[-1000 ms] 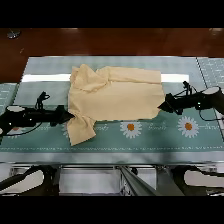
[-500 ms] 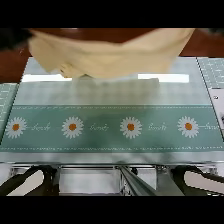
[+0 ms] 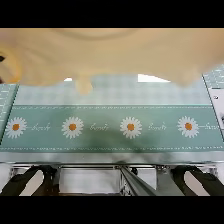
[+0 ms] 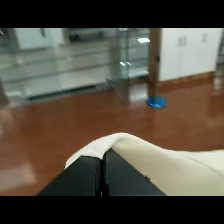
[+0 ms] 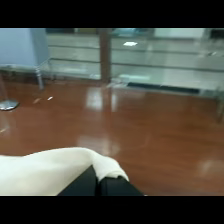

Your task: Fold the shirts.

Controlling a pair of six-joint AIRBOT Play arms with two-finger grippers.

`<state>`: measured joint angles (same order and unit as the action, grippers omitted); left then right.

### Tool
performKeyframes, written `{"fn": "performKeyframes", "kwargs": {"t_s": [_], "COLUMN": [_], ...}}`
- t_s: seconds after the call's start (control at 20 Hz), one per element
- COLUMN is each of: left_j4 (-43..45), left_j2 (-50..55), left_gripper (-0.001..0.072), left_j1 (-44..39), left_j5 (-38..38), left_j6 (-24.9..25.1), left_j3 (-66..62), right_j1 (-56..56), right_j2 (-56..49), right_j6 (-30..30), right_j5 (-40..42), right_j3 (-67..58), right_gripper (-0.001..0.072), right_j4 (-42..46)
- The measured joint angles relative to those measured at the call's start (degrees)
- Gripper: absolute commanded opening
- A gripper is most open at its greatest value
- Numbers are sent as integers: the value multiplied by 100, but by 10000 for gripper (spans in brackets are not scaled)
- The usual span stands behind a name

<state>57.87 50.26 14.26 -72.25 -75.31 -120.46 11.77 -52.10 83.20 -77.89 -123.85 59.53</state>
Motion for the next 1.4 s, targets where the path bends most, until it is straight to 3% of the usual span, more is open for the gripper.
{"fn": "performKeyframes", "kwargs": {"t_s": [0.4, 0.65, 0.8, 1.1, 1.4], "left_j4": [664, 498, 72, -313, -380], "left_j2": [-1091, -927, -420, 1432, 3305], "left_gripper": [23, 24, 24, 24, 25], "left_j1": [0, 0, -22, -494, -999], "left_j5": [-313, -426, -232, 979, 2350], "left_j6": [-39, -13, 175, 369, 291], "left_j3": [748, 2282, 3222, 3976, 3665], "right_j1": [0, 0, 0, 0, -7], "right_j2": [981, 1104, 896, -809, -3438], "right_j6": [85, 39, -122, -378, -387], "right_j5": [-787, -907, -535, 848, 1781], "right_j3": [304, 2076, 3399, 4535, 3493], "right_gripper": [27, 27, 27, 27, 27], "right_j4": [498, 496, 466, 382, -291]}}
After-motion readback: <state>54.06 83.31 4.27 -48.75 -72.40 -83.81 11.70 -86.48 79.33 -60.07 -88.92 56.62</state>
